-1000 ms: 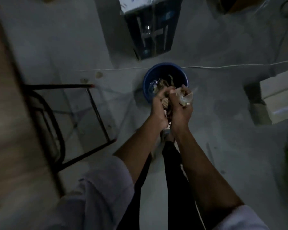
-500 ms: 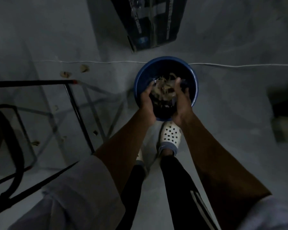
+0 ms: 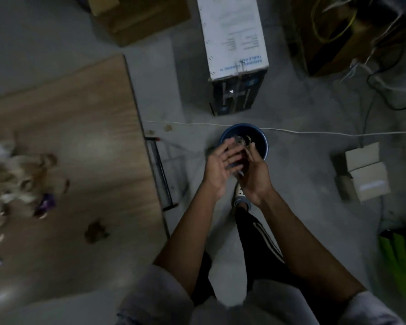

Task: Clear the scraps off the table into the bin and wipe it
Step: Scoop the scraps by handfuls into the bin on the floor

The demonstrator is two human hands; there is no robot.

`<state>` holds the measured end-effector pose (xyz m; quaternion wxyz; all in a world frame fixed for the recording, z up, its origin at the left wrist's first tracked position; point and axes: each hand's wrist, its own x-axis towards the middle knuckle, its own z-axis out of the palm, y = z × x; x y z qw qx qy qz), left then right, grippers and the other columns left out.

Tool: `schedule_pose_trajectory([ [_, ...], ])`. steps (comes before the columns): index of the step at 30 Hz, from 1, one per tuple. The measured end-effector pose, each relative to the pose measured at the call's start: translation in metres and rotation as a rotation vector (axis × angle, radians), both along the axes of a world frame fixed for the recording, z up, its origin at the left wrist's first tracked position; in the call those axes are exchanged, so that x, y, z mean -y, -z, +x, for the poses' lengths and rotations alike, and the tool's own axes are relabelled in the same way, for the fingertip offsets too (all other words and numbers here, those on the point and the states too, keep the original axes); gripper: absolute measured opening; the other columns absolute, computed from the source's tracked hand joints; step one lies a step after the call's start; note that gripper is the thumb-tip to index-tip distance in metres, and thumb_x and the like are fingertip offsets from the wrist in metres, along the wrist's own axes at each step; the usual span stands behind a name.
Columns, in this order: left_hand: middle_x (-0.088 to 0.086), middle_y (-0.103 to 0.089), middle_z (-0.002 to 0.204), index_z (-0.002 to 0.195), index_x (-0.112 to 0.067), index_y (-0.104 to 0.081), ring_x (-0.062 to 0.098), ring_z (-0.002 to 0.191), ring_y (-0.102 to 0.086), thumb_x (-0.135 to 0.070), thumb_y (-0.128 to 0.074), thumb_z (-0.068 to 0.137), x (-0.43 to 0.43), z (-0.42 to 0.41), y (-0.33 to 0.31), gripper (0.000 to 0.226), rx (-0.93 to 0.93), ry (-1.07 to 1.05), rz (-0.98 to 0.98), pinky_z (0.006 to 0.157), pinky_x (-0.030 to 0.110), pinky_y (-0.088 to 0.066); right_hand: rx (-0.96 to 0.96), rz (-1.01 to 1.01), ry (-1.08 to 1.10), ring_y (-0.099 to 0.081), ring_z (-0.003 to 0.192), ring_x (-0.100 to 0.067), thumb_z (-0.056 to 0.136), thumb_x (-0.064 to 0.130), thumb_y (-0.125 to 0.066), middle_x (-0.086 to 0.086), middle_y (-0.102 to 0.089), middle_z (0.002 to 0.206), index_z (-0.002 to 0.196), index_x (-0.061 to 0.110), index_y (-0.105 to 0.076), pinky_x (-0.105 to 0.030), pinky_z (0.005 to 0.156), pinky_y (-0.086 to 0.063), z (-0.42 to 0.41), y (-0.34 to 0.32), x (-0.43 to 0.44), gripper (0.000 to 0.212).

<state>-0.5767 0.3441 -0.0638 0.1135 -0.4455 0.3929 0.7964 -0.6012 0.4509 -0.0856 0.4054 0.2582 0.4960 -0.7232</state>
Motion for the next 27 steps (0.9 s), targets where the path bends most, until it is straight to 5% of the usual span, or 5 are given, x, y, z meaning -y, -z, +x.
schedule_pose_trajectory([
  [5,0.007,-0.075,0.108,0.126,-0.012,-0.066,0.017,0.092,-0.071,-0.026,-0.056,0.100,0.042,0.099,-0.092,0.031,-0.124,-0.036,-0.218,0.082,0.036,-0.053,-0.211,-0.018,-0.120,-0.066,0.114,-0.018,0.103,0.050,-0.046,-0.004,-0.070,0.123,0.134,0.013,-0.062,-0.034,0.097,-0.049,0.066,-0.101,0.050,0.050],
  [11,0.006,-0.074,0.097,0.117,-0.014,-0.065,0.018,0.082,-0.069,-0.028,-0.062,0.094,0.108,0.253,-0.141,0.027,-0.171,-0.102,-0.293,0.069,0.029,-0.050,-0.340,-0.068,-0.254,-0.058,0.126,-0.020,0.101,0.048,-0.053,-0.004,-0.064,0.136,0.139,0.014,-0.058,-0.033,0.098,-0.045,0.188,-0.147,0.112,0.051],
  [19,0.008,-0.073,0.104,0.116,-0.017,-0.064,0.015,0.081,-0.069,-0.025,-0.053,0.101,0.194,0.409,-0.144,0.020,-0.091,-0.248,-0.377,0.067,0.029,-0.049,-0.331,-0.060,-0.444,-0.063,0.112,-0.017,0.103,0.032,-0.056,-0.002,-0.070,0.121,0.129,0.013,-0.062,-0.039,0.105,-0.047,0.322,-0.163,0.189,0.033],
  [27,0.005,-0.072,0.103,0.105,-0.025,-0.065,0.015,0.085,-0.066,-0.026,-0.053,0.101,0.267,0.442,-0.125,0.012,-0.047,-0.293,-0.366,0.070,0.029,-0.048,-0.350,0.050,-0.486,-0.061,0.107,-0.020,0.100,0.018,-0.060,-0.007,-0.069,0.116,0.119,0.010,-0.067,-0.039,0.099,-0.048,0.354,-0.146,0.270,0.022],
])
